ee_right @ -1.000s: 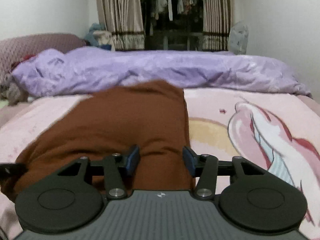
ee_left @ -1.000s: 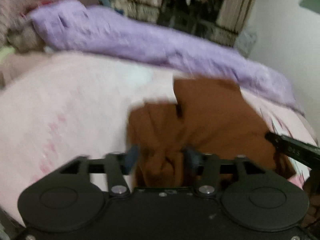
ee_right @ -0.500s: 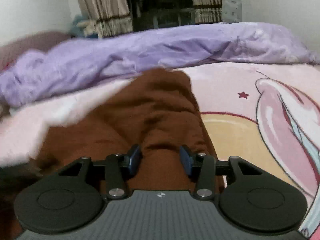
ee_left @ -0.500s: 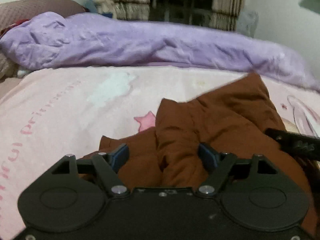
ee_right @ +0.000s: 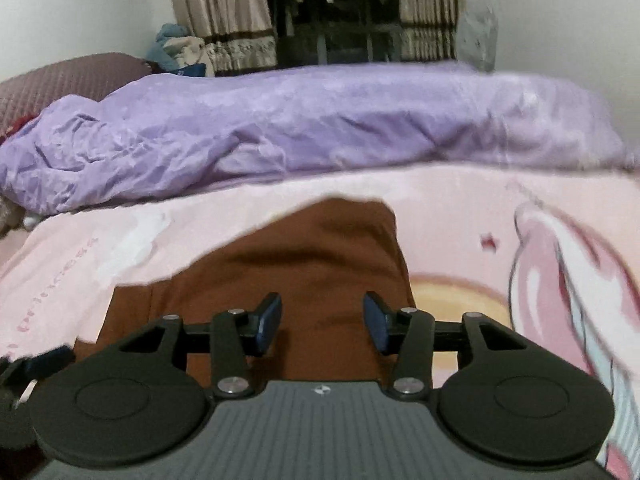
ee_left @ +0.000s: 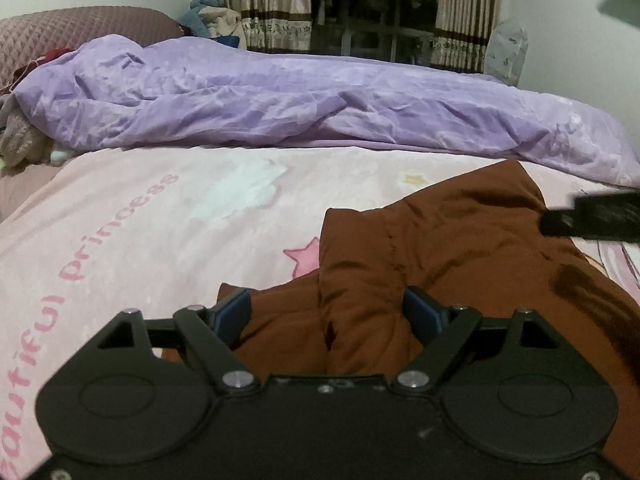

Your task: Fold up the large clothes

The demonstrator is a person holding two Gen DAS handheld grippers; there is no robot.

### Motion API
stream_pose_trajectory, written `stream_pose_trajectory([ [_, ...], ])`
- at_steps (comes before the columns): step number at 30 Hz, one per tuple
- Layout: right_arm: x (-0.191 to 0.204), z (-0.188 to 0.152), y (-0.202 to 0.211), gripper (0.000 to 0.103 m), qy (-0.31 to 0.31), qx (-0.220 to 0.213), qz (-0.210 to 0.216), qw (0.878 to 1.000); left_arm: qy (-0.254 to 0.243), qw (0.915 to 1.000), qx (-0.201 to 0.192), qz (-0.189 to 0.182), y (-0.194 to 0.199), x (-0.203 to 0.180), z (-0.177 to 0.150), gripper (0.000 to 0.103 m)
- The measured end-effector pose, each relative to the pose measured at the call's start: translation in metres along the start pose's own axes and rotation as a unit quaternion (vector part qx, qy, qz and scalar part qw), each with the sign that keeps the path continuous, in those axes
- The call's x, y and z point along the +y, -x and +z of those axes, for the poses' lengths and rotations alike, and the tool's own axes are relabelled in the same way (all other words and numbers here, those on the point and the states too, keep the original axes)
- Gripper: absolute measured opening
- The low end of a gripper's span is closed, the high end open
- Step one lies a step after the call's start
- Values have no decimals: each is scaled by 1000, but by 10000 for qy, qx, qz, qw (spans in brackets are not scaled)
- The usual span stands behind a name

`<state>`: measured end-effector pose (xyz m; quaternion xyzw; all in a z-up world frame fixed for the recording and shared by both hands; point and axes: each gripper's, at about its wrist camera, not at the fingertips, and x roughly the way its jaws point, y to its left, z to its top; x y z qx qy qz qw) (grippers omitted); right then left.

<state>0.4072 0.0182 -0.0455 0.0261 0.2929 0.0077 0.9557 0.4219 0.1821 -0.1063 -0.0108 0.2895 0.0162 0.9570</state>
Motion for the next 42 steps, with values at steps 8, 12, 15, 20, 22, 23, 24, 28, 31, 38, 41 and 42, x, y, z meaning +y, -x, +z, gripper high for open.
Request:
stream_pose_trajectory([
  [8, -9, 1, -47, 57, -341, 488, 113, 9982, 2, 10000, -8, 50, 1, -1, 1, 87],
  [12, -19, 6, 4, 57, -373, -13, 213, 9991, 83, 9998, -193, -55, 33, 9, 22, 84],
  [15, -23, -4, 52, 57, -404, -533, 360, 9971, 170, 9979, -568, -275, 59, 15, 29, 84],
  [20, -8, -41, 31, 58, -44, -113, 441, 9990, -210, 9993, -172, -248, 24, -2, 0, 87],
  [22, -4, -58, 12, 61, 12, -250, 100, 9996, -46, 9996, -71, -269, 5, -3, -16, 89],
  [23, -5, -57, 12, 61, -35, -268, 83, 9996, -15, 9997, -79, -239, 8, -3, -13, 89],
  [24, -5, -53, 15, 63, -14, -243, 107, 9996, -67, 9997, -95, -208, 10, -4, -9, 90],
  [28, -12, -50, 20, 64, -81, -203, 261, 9994, -173, 9997, -112, -117, 14, -9, -10, 90],
  [31, -18, -44, 49, 64, -118, -313, 393, 9987, -255, 9996, -97, -26, 37, -9, 3, 87],
  [38, -15, -61, 93, 64, 336, -124, 708, 9969, -539, 9981, -140, -271, 97, -7, -16, 90],
  [41, -12, -82, 63, 74, 423, -223, 590, 9971, -588, 9979, 268, -8, 57, -10, -42, 103],
  [42, -12, -86, 63, 77, 415, -403, 544, 9968, -301, 9993, 235, 26, 51, -4, -45, 103],
])
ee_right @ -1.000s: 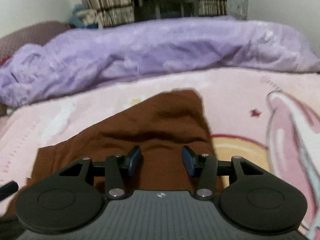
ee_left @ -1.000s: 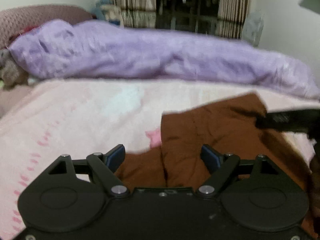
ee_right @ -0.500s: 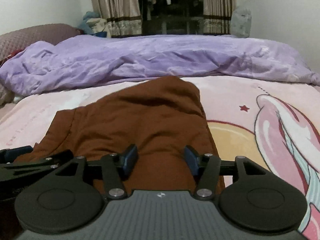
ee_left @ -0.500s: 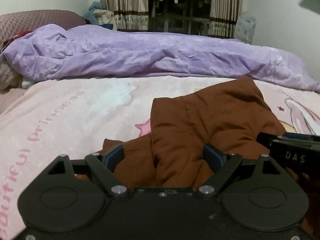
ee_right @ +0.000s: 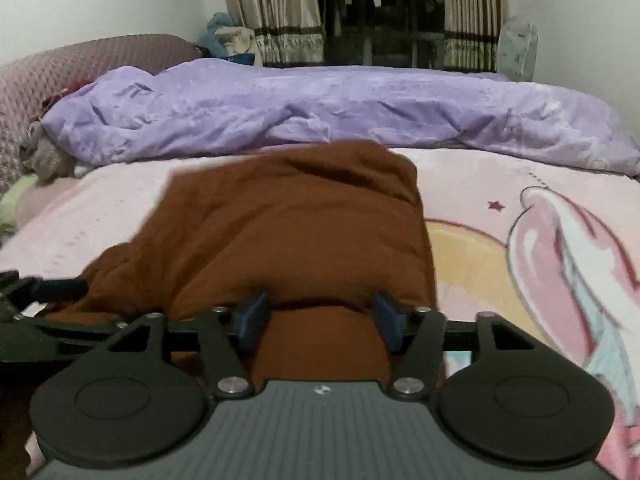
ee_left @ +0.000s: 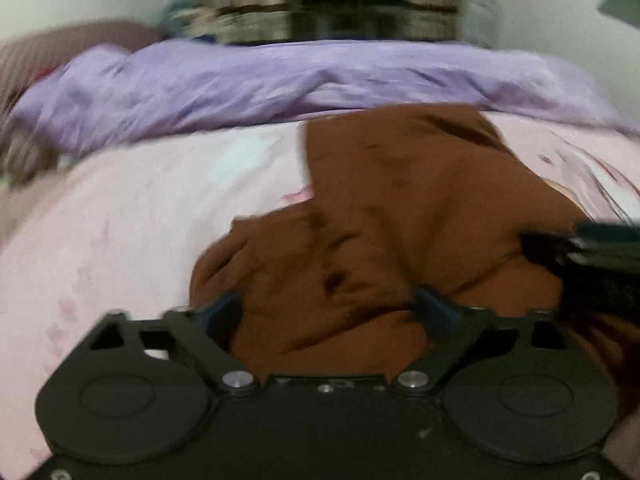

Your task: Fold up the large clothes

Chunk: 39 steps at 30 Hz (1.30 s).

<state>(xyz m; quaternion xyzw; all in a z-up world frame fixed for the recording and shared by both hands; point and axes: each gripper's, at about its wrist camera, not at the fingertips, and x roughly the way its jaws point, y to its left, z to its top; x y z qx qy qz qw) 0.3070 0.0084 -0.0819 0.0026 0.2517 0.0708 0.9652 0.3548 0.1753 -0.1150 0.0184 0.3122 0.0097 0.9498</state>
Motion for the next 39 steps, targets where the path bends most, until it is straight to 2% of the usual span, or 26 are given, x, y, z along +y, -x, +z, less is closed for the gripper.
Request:
stream_pose_trajectory([
  [1, 0, 0, 5, 77, -20, -72, -21, 10000, 200, 9997, 36, -113, 2, 5, 2, 103],
  [6, -17, 16, 33, 87, -58, 6, 166, 9998, 48, 9997, -138, -215, 37, 23, 14, 103],
  [8, -32, 19, 37, 88, -283, 52, 109, 9995, 327, 9987, 69, -376, 44, 42, 19, 103],
  [10, -50, 19, 37, 91, -512, 182, 140, 9984, 643, 9967, 324, -371, 51, 59, 22, 103],
  [11, -58, 18, 34, 96, -566, 318, 238, 9976, 768, 9957, 408, -332, 55, 66, 21, 103],
  [13, -68, 15, 24, 99, -639, 566, 499, 9951, 959, 9932, 524, -391, 56, 77, 15, 103],
  [18, -73, 12, 1, 99, -1112, 790, 1188, 9835, 1072, 9810, 1261, -1015, 1, 76, 18, 103],
  [19, -68, 12, -3, 102, -1078, 803, 1111, 9847, 1123, 9791, 1328, -1052, -8, 72, 18, 103],
  [22, -54, 13, -13, 103, -849, 784, 988, 9884, 1287, 9760, 1365, -1110, -24, 60, 14, 103],
  [24, -54, 15, -21, 103, -895, 878, 1054, 9865, 1429, 9726, 1393, -1195, -29, 62, 15, 103],
  [26, -60, 16, -29, 103, -987, 1035, 1214, 9822, 1361, 9717, 1410, -1318, -32, 66, 18, 103],
  [29, -79, 15, -45, 103, -1355, 1308, 1715, 9670, 1261, 9699, 1437, -1507, -33, 73, 20, 103],
  [31, -82, 12, -50, 103, -1547, 1396, 1850, 9604, 1319, 9713, 1401, -1396, -30, 68, 20, 103],
  [34, -71, 15, -47, 103, -1414, 1329, 1682, 9665, 1249, 9776, 1264, -1125, -29, 55, 19, 103],
  [37, -65, 21, -38, 103, -1282, 1335, 1507, 9711, 1294, 9785, 1113, -1154, -24, 54, 18, 94],
  [39, -63, 30, -32, 82, -1259, 1376, 1401, 9724, 1371, 9761, 1023, -1344, -17, 56, 19, 62],
])
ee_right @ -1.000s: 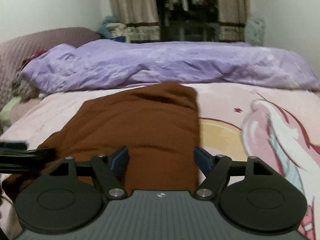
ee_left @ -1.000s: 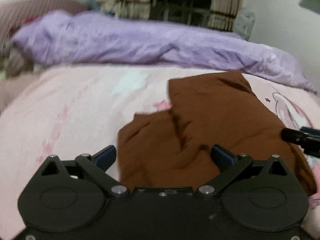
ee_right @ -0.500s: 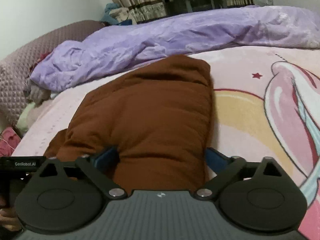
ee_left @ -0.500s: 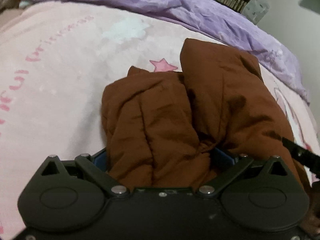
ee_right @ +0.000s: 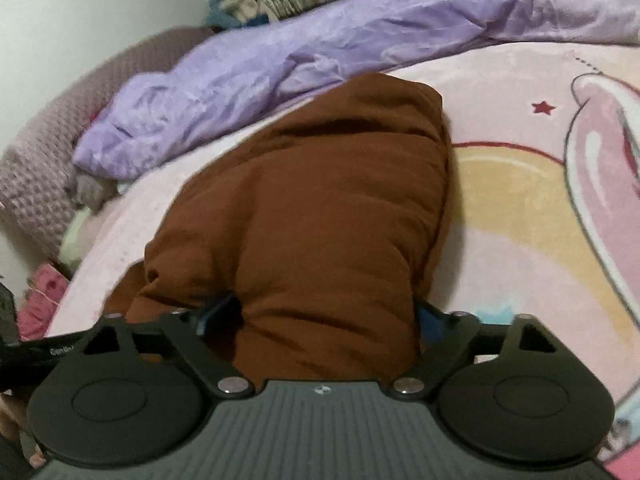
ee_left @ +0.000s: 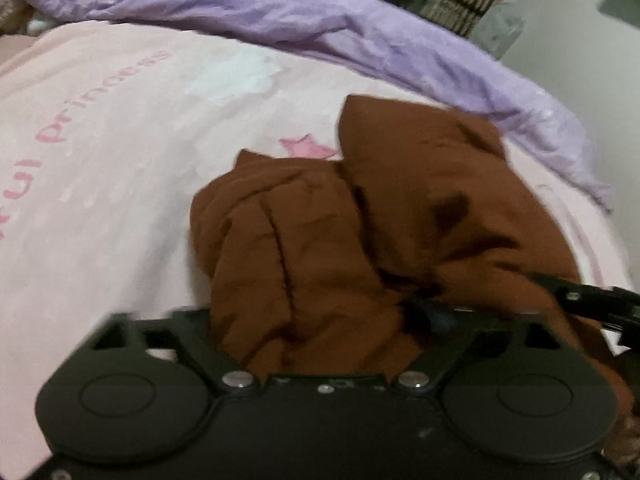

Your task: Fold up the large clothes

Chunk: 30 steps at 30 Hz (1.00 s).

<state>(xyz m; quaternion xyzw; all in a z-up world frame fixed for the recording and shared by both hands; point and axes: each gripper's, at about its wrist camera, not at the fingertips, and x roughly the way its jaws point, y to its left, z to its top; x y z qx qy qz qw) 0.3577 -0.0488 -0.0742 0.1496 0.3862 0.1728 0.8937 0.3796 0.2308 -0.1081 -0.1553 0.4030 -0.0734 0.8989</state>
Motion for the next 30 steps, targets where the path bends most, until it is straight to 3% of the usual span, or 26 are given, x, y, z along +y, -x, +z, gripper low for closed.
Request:
stream_pose_trajectory([
  [3, 6, 7, 10, 67, 10, -47, -23, 10000, -131, 9996, -126, 208, 15, -11, 2, 35],
  [6, 12, 12, 18, 64, 175, -32, 7, 9998, -144, 9987, -135, 473, 30, -27, 5, 21],
  [11, 19, 34, 53, 61, 418, -225, 281, 9985, 39, 9987, -485, 155, 73, -38, 19, 19],
  [16, -5, 55, 101, 61, 339, -587, 186, 9975, -306, 9966, -752, -164, 92, -87, 25, 18],
  [23, -95, 63, 180, 61, -40, -976, -445, 9942, -789, 9909, -616, -899, 60, -189, 19, 18],
  [30, -194, 55, 242, 63, -526, -1336, -1024, 9843, -1145, 9793, -225, -1656, -5, -297, 3, 18],
])
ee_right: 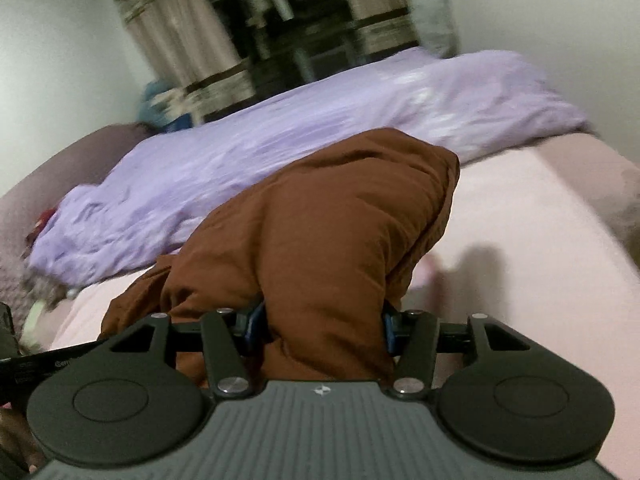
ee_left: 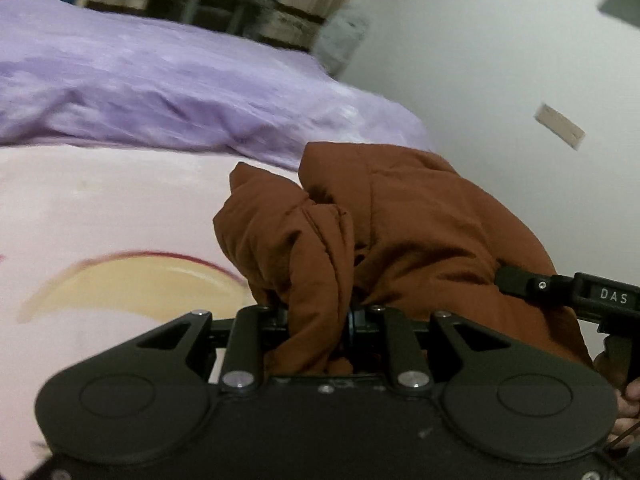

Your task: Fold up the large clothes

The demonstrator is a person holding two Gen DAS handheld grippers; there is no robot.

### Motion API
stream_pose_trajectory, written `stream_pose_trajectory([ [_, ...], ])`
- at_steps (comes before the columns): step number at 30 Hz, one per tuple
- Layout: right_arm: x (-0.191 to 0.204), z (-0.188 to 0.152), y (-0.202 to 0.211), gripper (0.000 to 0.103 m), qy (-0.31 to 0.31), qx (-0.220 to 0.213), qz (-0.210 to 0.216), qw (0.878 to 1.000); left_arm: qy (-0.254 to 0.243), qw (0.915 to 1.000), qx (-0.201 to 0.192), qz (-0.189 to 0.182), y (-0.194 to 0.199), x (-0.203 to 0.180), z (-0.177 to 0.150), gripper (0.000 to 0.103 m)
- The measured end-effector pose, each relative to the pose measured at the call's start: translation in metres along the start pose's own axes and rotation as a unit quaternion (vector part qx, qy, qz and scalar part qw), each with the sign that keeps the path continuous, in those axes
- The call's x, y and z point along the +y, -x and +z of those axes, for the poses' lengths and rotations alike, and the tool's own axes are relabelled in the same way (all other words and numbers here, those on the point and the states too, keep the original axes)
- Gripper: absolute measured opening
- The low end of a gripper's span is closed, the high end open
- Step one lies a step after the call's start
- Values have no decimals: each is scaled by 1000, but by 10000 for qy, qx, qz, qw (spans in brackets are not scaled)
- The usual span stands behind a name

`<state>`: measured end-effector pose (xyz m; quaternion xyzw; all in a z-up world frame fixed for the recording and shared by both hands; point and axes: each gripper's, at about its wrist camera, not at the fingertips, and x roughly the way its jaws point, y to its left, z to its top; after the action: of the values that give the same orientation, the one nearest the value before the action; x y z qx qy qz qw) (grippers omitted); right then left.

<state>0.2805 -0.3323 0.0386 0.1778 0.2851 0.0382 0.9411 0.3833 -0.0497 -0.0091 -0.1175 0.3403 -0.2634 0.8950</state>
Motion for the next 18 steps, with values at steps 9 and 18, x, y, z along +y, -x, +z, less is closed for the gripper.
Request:
stream_pose_trajectory([
  [9, -110, -60, -53, 101, -954, 565, -81, 9938, -2, 9955, 933, 139, -99, 3, -49, 73],
  [18, -27, -78, 39, 63, -122, -1500, -1263, 9805, -679, 9962, -534, 123, -12, -50, -16, 76],
])
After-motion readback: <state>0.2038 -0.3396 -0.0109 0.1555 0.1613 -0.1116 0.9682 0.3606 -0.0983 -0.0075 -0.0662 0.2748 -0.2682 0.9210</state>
